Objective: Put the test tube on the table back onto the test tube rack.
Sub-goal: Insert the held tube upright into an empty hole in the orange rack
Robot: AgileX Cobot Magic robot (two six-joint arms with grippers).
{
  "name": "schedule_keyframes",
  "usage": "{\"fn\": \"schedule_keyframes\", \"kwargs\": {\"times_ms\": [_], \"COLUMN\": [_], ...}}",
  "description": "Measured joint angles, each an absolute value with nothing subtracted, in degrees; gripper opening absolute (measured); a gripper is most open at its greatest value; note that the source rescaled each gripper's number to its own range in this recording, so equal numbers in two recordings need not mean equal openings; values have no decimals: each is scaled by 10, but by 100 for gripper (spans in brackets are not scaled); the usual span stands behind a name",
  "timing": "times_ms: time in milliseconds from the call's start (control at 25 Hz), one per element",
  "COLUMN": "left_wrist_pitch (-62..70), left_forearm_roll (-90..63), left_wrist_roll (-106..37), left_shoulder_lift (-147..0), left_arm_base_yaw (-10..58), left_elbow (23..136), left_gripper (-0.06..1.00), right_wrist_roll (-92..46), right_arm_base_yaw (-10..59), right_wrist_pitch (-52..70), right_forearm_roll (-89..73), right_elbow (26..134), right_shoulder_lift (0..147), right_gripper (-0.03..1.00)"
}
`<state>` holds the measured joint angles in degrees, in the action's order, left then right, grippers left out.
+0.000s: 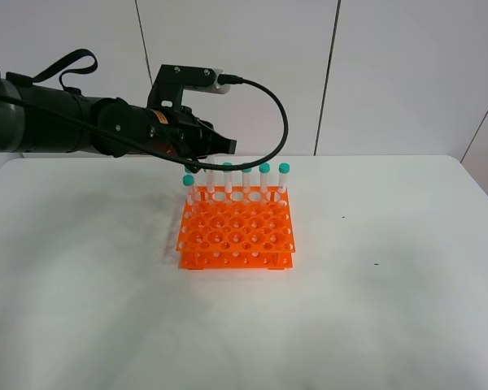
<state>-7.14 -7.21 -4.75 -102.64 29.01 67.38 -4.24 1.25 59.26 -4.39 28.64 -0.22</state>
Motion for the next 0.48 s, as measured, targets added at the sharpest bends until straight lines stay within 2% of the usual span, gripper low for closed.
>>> {"fn": "schedule_keyframes", "kwargs": {"times_ms": [480], "left_wrist_pitch": [-105], "left_forearm_roll": [-72], "left_wrist_roll": [-54], "left_shoulder_lift": [-1079], "left_arm_base_yaw": [287], "left_elbow": [676], "left_gripper": [0], "right_wrist_roll": [-42], "right_arm_base_yaw": [12], "right_wrist_pitch": [593], "right_forearm_roll": [-44], "right_elbow": [286], "right_shoulder_lift": [-2], "right_gripper": [100]}}
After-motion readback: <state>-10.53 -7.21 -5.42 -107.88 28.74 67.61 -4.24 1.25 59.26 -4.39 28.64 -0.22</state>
